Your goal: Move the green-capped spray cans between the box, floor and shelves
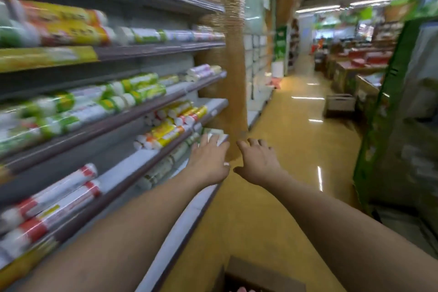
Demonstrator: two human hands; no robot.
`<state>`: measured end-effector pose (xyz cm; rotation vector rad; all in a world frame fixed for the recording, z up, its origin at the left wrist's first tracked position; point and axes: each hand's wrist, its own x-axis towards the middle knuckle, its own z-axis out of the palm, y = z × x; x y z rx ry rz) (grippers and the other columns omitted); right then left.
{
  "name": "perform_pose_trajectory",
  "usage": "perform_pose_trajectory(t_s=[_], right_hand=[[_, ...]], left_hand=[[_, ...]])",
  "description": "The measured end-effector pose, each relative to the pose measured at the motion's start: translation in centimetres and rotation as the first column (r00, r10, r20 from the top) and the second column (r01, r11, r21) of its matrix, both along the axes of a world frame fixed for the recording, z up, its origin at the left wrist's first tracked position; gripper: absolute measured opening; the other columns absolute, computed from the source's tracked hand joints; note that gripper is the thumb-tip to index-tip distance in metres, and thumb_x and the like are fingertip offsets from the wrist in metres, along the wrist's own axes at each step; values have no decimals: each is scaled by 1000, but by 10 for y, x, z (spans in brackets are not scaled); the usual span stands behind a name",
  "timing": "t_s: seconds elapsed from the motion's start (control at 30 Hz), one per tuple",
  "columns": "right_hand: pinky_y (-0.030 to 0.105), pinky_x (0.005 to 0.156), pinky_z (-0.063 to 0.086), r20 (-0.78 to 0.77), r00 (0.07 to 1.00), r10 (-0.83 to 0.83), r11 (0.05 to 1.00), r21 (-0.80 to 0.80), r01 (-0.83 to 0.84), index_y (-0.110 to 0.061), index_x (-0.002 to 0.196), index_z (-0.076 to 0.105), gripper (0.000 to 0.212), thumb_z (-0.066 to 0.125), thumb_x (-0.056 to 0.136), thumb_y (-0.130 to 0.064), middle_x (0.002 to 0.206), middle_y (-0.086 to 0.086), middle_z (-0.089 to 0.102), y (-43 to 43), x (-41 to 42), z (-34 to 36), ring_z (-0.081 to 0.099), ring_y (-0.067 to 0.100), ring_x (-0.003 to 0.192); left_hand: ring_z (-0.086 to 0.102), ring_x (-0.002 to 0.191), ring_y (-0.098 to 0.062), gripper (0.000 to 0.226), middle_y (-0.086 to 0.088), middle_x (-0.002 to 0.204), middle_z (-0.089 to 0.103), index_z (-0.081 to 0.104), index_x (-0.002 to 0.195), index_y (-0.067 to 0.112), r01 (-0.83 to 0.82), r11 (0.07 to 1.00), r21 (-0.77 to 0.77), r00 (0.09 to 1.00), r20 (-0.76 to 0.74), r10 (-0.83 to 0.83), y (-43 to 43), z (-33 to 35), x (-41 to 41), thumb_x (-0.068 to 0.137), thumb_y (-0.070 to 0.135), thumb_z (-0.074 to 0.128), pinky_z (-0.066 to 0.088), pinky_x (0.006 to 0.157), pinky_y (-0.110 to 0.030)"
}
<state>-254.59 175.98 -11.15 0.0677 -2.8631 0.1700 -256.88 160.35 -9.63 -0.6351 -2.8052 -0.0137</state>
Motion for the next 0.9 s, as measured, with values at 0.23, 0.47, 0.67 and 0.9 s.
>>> perform_pose_trajectory(t_s=[0.23, 0.47, 0.67, 0.9], right_hand=[[54, 105, 38, -42, 942, 334, 942, 37, -332, -26, 143, 38, 70, 69, 86, -50, 147, 10, 40, -89, 67, 39, 35, 36, 137], [53, 105, 36, -25, 811, 584, 811, 32, -584, -24, 146, 38, 69, 67, 88, -49, 146, 11, 38, -214, 148, 62, 33, 38, 137], [51, 105, 38, -28, 684, 729, 683, 85, -725, -23, 143, 41, 68, 68, 87, -50, 139, 10, 44, -324, 230, 78, 38, 35, 132], [53, 107, 39, 10, 526, 851, 525, 40, -850, -25, 151, 34, 78, 67, 87, -54, 148, 10, 38, -460, 349, 68, 33, 36, 137]], left_hand=[[17, 147, -37, 63, -11, 158, 25, 41, 145, 27, -328, 945, 10, 943, -55, 328, -103, 43, 117, 88, 43, 62, 32, 112, -54], [19, 147, -35, 61, -13, 157, 27, 43, 144, 25, -612, 791, 21, 789, -46, 612, -210, 69, 249, 90, 48, 61, 32, 111, -54], [14, 150, -35, 68, -11, 162, 21, 36, 150, 23, -769, 636, 64, 634, -48, 772, -304, 77, 360, 91, 48, 60, 30, 113, -54], [20, 147, -37, 74, -12, 162, 15, 29, 154, 25, -887, 462, 6, 462, 12, 887, -419, 67, 512, 92, 46, 62, 34, 111, -56]])
